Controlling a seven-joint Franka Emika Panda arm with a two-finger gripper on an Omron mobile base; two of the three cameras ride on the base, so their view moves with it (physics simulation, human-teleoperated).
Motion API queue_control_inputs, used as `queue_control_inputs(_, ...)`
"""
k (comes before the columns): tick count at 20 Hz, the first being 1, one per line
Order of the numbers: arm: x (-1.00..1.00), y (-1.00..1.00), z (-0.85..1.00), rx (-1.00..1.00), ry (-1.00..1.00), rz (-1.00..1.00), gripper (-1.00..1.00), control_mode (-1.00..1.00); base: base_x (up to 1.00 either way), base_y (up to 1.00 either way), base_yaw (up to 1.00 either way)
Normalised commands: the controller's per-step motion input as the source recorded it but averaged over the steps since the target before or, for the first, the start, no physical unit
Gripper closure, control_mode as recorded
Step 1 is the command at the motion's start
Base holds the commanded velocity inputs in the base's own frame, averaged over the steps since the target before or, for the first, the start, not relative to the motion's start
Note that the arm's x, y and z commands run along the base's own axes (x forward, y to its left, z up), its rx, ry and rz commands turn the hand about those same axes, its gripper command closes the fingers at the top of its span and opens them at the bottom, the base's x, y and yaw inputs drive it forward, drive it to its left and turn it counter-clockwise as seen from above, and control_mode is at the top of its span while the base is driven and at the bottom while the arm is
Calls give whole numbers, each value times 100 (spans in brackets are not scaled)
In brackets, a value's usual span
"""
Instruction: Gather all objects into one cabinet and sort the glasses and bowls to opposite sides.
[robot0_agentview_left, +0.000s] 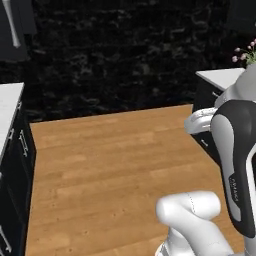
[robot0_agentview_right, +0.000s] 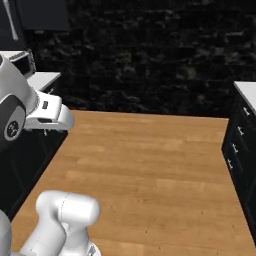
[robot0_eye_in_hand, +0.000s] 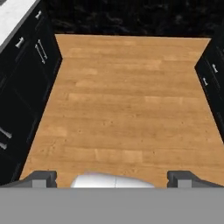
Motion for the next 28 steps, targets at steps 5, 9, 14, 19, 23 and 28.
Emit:
queue_control_inputs(5,0,0,0,0,0,0,-100,100,100,0,16)
queue_control_inputs(9,0,0,0,0,0,0,-100,100,100,0,16)
queue_control_inputs(14,0,0,0,0,0,0,-100,100,100,-1,17)
queue_control_inputs(19,0,0,0,0,0,0,-100,100,100,0,21)
queue_control_inputs(23,0,0,0,0,0,0,-100,100,100,0,39)
queue_control_inputs(28,0,0,0,0,0,0,-100,100,100,0,70)
